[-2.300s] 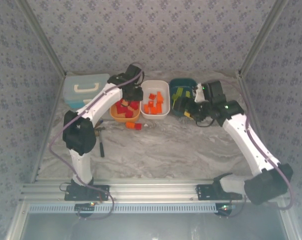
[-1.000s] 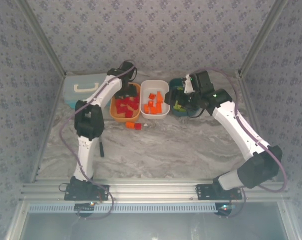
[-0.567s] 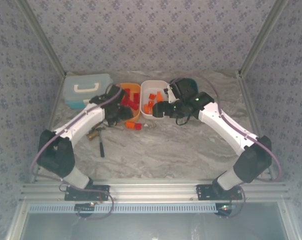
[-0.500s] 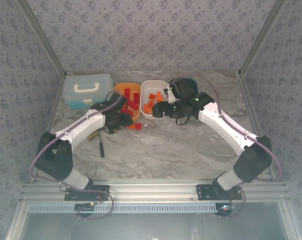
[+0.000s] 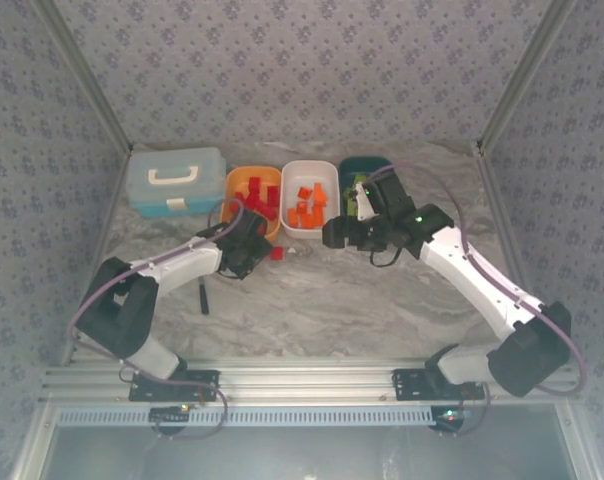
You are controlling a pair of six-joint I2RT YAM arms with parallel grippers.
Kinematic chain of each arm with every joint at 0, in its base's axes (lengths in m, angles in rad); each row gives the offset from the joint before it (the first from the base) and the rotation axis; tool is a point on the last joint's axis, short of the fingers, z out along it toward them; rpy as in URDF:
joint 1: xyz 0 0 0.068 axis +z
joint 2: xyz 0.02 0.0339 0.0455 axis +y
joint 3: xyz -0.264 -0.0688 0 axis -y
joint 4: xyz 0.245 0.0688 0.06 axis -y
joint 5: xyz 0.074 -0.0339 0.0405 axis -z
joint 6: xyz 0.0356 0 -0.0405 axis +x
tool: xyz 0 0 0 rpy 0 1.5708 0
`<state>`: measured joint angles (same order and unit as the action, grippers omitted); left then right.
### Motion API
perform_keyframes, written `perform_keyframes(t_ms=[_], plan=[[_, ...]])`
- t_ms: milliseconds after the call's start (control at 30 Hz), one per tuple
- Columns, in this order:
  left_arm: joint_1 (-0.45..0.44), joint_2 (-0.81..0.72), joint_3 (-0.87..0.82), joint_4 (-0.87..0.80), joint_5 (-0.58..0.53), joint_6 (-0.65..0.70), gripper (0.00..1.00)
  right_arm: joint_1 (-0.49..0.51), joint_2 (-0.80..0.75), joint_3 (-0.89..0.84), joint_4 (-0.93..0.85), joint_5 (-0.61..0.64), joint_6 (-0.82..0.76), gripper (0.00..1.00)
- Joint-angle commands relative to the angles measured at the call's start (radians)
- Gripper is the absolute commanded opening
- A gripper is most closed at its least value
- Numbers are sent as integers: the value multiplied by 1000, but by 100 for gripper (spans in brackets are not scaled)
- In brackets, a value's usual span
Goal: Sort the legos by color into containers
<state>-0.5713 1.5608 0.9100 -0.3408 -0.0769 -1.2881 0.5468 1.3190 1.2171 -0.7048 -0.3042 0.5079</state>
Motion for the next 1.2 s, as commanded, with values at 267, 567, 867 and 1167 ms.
perform_keyframes(t_ms=[267, 567, 867, 1167], plan=[[52, 118, 84, 21, -10, -45, 66, -58, -73, -53, -15, -40, 5, 80], [63, 145, 132, 15, 5, -28, 67, -62, -68, -60, -9, -43, 20, 80], [55, 239, 205, -107, 17, -75, 47, -63, -75, -64, -12, -32, 26, 79], [26, 243, 203, -155, 14, -109, 41, -65, -90, -75, -2, -29, 35, 80]])
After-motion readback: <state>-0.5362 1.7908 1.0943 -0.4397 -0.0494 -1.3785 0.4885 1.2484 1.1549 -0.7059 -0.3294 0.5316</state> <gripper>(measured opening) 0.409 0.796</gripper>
